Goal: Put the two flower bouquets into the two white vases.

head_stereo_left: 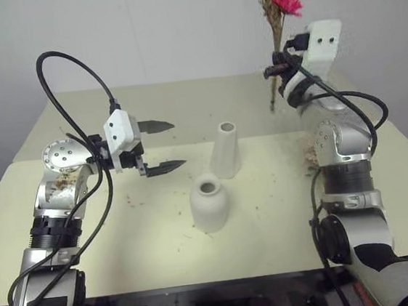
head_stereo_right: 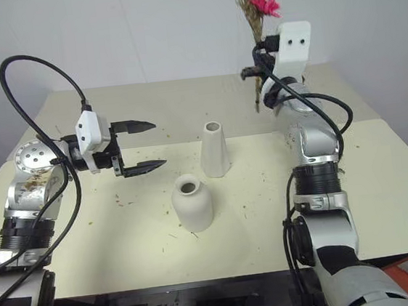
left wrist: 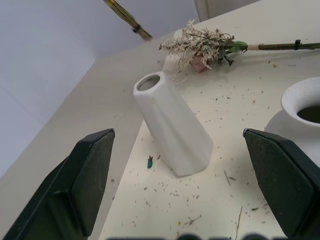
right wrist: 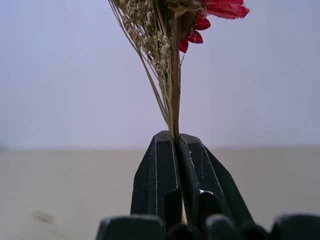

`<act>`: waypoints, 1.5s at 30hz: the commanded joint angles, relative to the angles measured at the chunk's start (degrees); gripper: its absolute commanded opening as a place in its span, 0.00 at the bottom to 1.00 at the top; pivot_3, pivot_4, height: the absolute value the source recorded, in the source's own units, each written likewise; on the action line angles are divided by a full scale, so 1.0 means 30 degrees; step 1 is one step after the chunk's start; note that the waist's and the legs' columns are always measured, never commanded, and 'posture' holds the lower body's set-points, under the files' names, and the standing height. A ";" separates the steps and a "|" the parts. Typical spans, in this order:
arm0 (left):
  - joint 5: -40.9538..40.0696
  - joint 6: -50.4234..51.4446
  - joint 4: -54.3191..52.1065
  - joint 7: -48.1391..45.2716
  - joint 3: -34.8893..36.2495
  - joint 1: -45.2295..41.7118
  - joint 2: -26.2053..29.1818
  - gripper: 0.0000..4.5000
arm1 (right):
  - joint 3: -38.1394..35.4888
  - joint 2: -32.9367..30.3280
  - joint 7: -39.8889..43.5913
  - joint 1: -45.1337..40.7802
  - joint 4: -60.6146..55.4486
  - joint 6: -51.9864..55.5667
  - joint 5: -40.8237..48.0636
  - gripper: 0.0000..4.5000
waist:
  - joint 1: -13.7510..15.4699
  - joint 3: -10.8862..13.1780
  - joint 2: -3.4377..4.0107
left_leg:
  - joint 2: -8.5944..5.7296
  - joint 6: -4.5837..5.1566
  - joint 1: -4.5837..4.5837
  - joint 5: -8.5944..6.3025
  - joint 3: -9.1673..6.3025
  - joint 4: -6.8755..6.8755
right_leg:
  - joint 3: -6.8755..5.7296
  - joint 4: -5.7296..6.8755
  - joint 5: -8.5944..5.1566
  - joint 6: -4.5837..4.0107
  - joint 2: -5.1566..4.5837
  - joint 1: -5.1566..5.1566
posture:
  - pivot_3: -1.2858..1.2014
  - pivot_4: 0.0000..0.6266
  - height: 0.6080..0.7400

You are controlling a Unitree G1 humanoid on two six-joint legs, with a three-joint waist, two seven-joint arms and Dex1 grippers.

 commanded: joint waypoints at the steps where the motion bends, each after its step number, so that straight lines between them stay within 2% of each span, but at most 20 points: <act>1: -0.0322 0.0376 -0.1139 0.0353 0.0727 0.0544 0.0478 1.00 | -0.0451 0.0994 0.1823 -0.0293 -0.0892 -0.2688 0.1485 0.00 | -0.0037 0.0008 0.0013 | 0.0001 0.0000 0.0005 0.0000 0.0001 -0.0001 | 0.0000 0.0009 0.0000 0.0000 0.0000 0.0000 | 0.52 0.24 1.00; 5: -0.0415 0.0841 -0.1853 0.0636 0.0870 0.1121 0.0657 1.00 | -0.0282 0.1847 0.3235 -0.0062 -0.0094 -0.3651 0.2150 0.00 | 0.0068 0.0009 0.0015 | -0.0002 -0.0004 0.0013 0.0003 -0.0005 0.0008 | -0.0003 0.0074 -0.0001 -0.0001 0.0000 -0.0007 | 0.52 0.24 1.00; 12: -0.0538 0.1471 -0.2700 0.0975 0.0956 0.1620 0.0803 1.00 | 0.0237 0.2606 0.3776 0.0482 0.0855 -0.4611 0.1829 0.00 | 0.0056 0.0011 0.0018 | 0.0000 -0.0009 0.0051 0.0005 -0.0004 0.0011 | 0.0000 0.0138 -0.0013 -0.0016 0.0007 -0.0010 | 0.52 0.24 1.00; 45: -0.0602 0.1619 -0.2879 0.1001 0.0878 0.1732 0.0701 1.00 | 0.1214 0.3438 0.3575 0.3477 0.1316 -0.6922 0.0229 0.00 | 0.0047 0.0012 0.0018 | -0.0001 -0.0009 0.0057 0.0005 -0.0004 0.0009 | 0.0002 0.0142 -0.0016 -0.0017 0.0007 -0.0010 | 0.52 0.24 1.00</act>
